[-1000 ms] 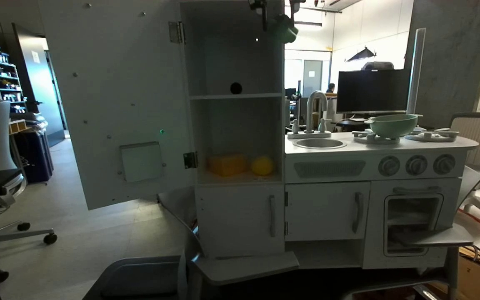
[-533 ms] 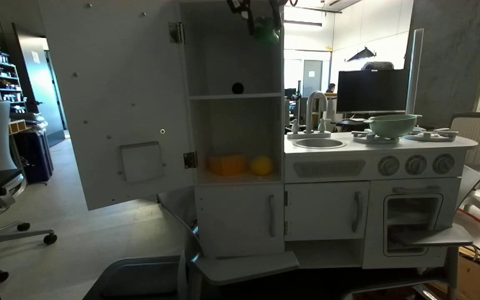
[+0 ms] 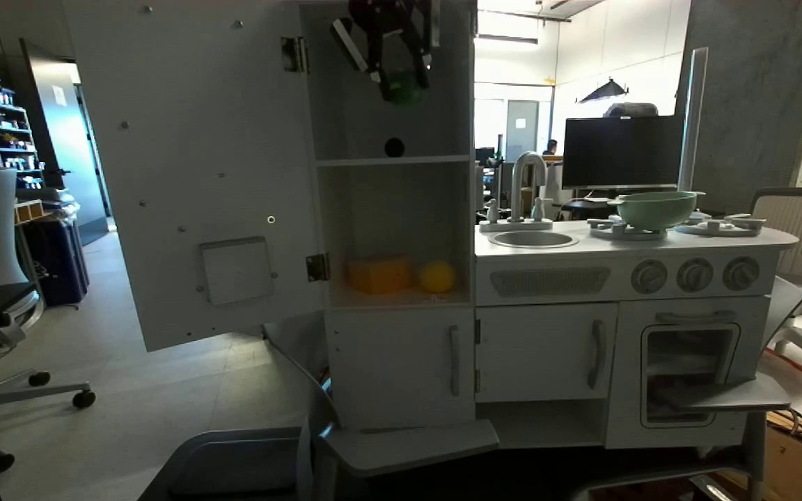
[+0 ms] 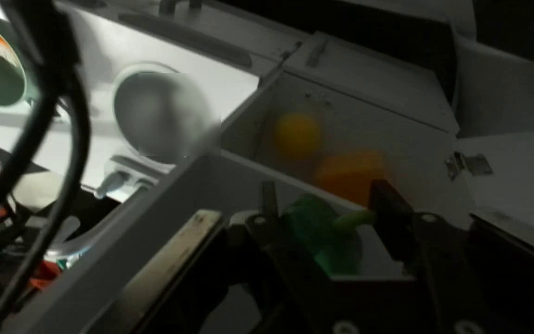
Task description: Open the right door of the cabinet, put the black bottle from the counter and the green toy from the pot in the cabinet.
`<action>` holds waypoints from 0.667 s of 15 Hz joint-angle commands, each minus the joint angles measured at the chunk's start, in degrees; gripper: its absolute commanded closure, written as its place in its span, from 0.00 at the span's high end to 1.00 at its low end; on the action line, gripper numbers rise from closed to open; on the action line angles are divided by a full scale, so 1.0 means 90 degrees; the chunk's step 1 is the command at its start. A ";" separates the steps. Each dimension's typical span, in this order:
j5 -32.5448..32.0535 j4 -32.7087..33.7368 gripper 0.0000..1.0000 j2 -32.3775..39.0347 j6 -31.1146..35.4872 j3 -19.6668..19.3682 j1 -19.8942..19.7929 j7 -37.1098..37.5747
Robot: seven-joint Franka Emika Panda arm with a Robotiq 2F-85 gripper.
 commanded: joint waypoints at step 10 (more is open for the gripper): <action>-0.1464 -0.0174 0.28 0.0834 0.2467 -0.0572 0.0605 0.1615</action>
